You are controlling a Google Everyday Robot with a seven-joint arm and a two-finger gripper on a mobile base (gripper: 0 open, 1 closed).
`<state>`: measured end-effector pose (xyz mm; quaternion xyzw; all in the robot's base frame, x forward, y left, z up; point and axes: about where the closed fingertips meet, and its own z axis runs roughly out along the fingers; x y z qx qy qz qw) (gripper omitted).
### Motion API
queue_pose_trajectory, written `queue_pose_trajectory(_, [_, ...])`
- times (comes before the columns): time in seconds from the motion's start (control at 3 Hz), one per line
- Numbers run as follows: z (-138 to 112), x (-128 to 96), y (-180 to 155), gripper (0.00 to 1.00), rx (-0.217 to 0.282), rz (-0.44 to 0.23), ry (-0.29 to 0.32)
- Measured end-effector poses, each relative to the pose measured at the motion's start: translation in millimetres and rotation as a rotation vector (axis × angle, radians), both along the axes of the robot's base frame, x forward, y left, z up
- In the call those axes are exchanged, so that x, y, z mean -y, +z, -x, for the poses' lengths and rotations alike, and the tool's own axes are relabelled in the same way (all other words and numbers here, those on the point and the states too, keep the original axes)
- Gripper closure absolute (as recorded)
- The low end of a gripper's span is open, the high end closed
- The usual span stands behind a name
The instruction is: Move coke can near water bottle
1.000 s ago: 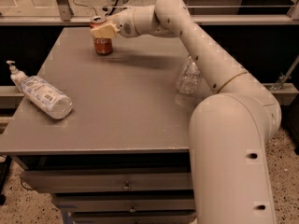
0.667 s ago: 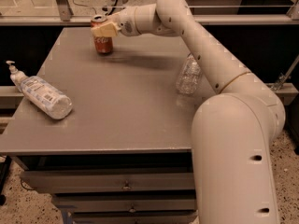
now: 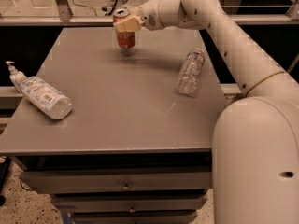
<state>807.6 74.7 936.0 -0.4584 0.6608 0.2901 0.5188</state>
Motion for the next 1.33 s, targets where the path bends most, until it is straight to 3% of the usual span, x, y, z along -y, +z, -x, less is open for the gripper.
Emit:
queue_pose_trajectory(0.33, [3, 55, 2, 1.00, -0.014, 0.050, -0.073])
queue_pose_trajectory(1.0, [14, 153, 2, 1.00, -0.045, 0.080, -0.230])
queue_pose_trajectory(1.33, [16, 180, -4, 1.00, -0.054, 0.073, -0.281])
